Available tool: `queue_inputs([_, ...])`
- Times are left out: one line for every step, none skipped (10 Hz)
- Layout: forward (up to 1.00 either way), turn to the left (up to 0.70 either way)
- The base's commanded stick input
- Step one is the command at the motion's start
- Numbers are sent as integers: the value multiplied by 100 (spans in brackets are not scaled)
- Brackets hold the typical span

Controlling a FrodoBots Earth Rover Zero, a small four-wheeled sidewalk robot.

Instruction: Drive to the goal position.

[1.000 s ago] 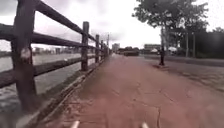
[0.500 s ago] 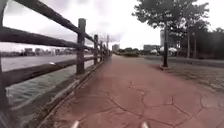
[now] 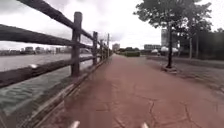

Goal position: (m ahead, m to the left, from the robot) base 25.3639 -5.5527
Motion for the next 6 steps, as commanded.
queue_inputs([70, 0])
queue_inputs([70, 0])
queue_inputs([70, 0])
queue_inputs([70, 0])
queue_inputs([70, 0])
queue_inputs([70, -11])
